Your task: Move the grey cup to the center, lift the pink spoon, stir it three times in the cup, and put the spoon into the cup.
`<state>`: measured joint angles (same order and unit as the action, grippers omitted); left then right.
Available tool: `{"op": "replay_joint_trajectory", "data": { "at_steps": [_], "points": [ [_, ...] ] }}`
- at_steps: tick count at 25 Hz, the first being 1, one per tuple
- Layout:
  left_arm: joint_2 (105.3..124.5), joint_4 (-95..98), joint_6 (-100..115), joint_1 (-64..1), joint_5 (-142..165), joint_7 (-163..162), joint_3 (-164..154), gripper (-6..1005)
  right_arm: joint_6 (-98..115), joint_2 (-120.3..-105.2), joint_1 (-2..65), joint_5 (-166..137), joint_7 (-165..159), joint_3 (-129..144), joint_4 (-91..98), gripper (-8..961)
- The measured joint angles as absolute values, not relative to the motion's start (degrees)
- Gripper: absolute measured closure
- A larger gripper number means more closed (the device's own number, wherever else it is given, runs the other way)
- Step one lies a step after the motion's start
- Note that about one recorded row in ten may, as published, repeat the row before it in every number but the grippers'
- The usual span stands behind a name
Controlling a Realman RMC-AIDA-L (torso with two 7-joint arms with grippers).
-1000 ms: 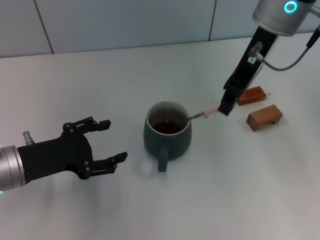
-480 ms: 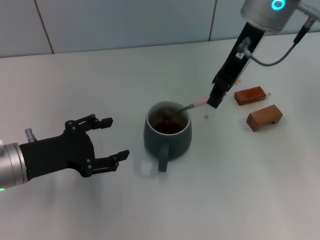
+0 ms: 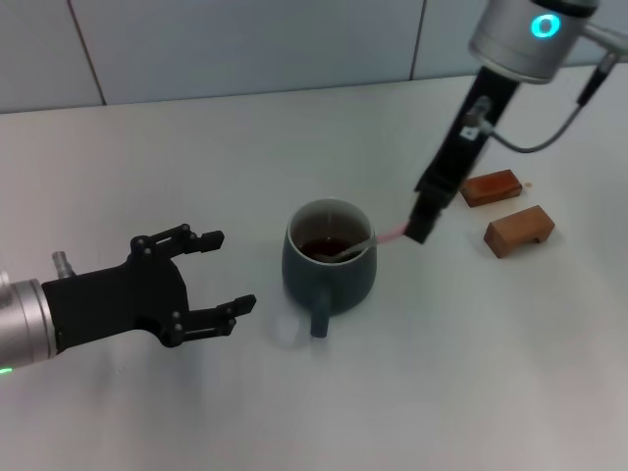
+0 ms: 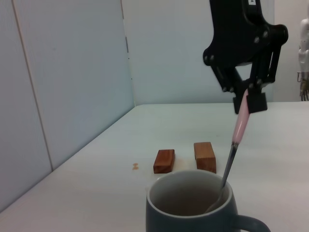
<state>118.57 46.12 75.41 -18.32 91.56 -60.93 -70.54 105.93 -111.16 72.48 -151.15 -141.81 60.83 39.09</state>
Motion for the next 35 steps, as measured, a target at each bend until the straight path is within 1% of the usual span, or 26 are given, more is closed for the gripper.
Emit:
{"op": "replay_joint_trajectory", "data": {
  "at_steps": [2,4,6,7,8,12,14,18,21,24,25,26,27,29,31,32,33,35],
  "points": [
    [118.56,46.1,75.4,-18.9,91.6,-60.9,-70.6,170,103.3,-111.46,72.9,-151.7,-141.6,61.1,38.6,799],
    [118.56,46.0,75.4,-19.1,91.6,-60.9,-70.6,170,102.6,-111.42,73.0,-152.3,-141.6,61.1,38.5,798],
    [118.56,46.0,75.4,-19.3,91.6,-60.9,-70.6,170,101.8,-111.01,73.0,-153.2,-141.6,61.0,38.4,798],
    [118.56,46.0,75.4,-19.5,91.6,-60.9,-70.6,170,102.0,-110.3,72.8,-153.6,-141.6,60.9,38.5,798],
    [118.56,46.0,75.4,-19.5,91.6,-60.9,-70.6,170,102.3,-110.04,72.6,-153.6,-141.7,60.9,38.5,797],
    [118.56,45.5,75.4,-19.9,91.6,-60.9,-70.7,170,104.8,-109.72,72.1,-153.6,-142.0,60.8,38.8,796],
    [118.56,45.5,75.4,-19.9,91.6,-60.9,-70.7,170,106.4,-109.97,71.8,-153.2,-142.0,60.6,39.3,796],
    [118.56,45.3,75.4,-20.1,91.6,-60.9,-70.7,170,105.7,-111.4,71.9,-152.3,-141.6,60.4,39.8,795],
    [118.56,45.3,75.4,-20.2,91.6,-60.9,-70.7,170,102.9,-111.77,72.7,-152.0,-141.2,60.4,39.3,794],
    [118.63,45.3,75.4,-20.4,91.6,-60.9,-70.8,170,101.3,-111.0,72.9,-152.6,-141.1,60.6,38.6,793],
    [118.63,45.3,75.4,-20.4,91.6,-60.9,-70.8,170,101.3,-110.13,72.6,-153.0,-141.1,60.5,38.5,793],
    [118.63,45.3,75.4,-20.4,91.6,-60.9,-70.8,170,101.3,-110.13,72.6,-153.0,-141.1,60.5,38.5,793],
    [118.65,45.3,75.4,-20.6,91.6,-60.9,-70.8,170,102.3,-109.4,72.0,-153.1,-141.6,60.3,38.7,792],
    [118.65,45.3,75.4,-20.8,91.6,-60.9,-70.8,170,102.9,-109.26,71.7,-152.9,-141.7,60.2,38.9,792],
    [118.65,45.3,75.4,-20.9,91.6,-60.9,-70.9,170,105.0,-109.5,71.1,-152.2,-141.7,59.9,39.2,791],
    [118.66,45.0,75.4,-21.2,91.6,-60.9,-71.2,170,106.1,-110.25,71.1,-151.5,-141.2,59.7,39.2,791],
    [118.65,44.8,75.4,-21.3,91.6,-60.9,-71.2,170,106.1,-110.25,71.1,-151.5,-141.2,59.7,39.2,791],
    [118.66,44.7,75.4,-21.4,91.6,-60.9,-71.3,170,106.0,-111.21,71.6,-151.3,-140.6,59.8,39.1,790]
  ]
}}
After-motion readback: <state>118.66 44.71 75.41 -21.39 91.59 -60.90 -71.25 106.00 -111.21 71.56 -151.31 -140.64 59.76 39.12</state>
